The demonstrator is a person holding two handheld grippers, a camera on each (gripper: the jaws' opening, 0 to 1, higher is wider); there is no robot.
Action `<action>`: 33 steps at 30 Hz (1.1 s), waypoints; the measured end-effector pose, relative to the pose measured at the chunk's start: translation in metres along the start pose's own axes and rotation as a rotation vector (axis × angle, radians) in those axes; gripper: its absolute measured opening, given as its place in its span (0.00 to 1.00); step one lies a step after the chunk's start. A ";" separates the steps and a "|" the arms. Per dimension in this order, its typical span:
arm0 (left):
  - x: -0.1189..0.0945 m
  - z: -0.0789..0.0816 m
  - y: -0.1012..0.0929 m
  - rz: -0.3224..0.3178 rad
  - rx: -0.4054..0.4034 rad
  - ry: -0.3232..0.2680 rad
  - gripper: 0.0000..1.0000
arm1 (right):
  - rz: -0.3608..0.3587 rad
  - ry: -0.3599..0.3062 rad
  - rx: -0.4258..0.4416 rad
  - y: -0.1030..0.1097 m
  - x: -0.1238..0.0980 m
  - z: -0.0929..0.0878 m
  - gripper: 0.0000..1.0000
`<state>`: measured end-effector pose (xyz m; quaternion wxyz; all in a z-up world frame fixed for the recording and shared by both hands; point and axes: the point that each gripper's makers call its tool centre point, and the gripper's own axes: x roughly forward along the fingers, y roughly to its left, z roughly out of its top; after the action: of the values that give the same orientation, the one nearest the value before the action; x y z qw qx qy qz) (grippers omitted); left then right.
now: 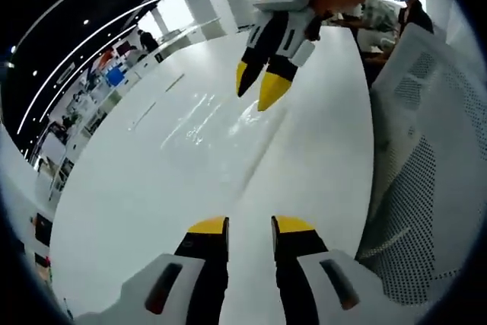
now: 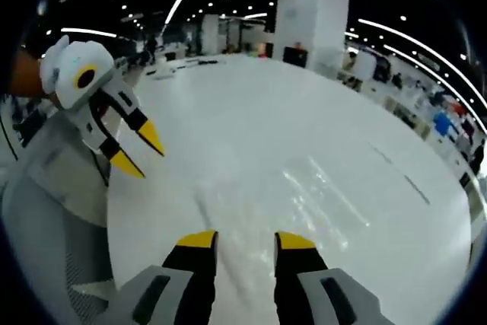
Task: Open the resealable bag by pulling the two sides of the seal apart until the entire bag opening is separated and visibly accessible.
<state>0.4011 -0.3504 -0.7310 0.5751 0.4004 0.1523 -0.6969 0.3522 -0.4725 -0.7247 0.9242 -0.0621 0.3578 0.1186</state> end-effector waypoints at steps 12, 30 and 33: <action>-0.008 -0.015 -0.007 0.001 -0.128 -0.021 0.45 | -0.020 -0.066 0.098 0.014 -0.019 -0.013 0.52; -0.022 -0.017 -0.005 0.030 -0.215 -0.060 0.63 | -0.086 -0.111 0.174 0.016 -0.038 -0.025 0.73; -0.023 -0.017 -0.006 0.031 -0.221 -0.064 0.64 | -0.094 -0.119 0.186 0.018 -0.040 -0.028 0.74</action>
<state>0.4025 -0.3214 -0.7269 0.6310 0.3146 0.2034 -0.6793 0.3010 -0.4675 -0.7189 0.9501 0.0144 0.3084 0.0450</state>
